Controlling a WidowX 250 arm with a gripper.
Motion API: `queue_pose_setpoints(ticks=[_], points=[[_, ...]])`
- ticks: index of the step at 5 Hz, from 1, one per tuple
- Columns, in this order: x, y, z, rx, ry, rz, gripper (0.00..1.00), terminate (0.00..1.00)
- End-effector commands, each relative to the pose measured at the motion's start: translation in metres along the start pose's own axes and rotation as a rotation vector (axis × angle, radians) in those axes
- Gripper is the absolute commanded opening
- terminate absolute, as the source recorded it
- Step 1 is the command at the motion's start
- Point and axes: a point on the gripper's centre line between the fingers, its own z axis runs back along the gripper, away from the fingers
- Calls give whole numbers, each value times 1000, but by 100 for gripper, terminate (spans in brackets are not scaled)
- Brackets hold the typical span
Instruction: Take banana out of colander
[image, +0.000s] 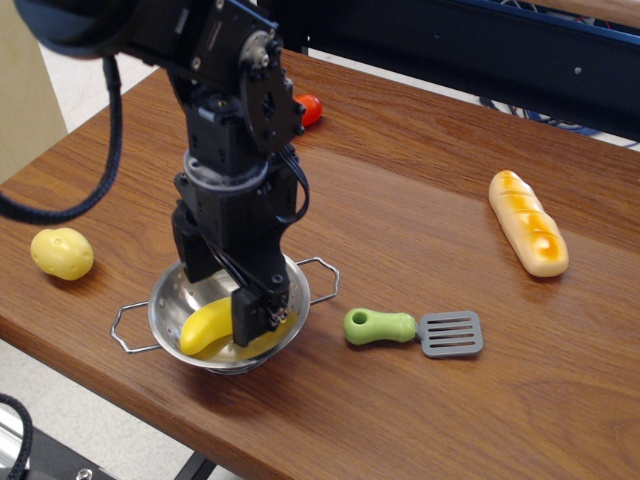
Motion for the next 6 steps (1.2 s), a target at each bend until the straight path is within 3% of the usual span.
queue_pose_setpoints(ticks=[1,2,3,4,6], points=[[3,6,-8,4,-31,24,100,0],[7,4,-18,-22,19,34,100,0],[10,3,-25,-66,26,28,0,0],[10,6,-23,-79,25,46,0,0],[22,17,24,-131,-10,149,0,0]])
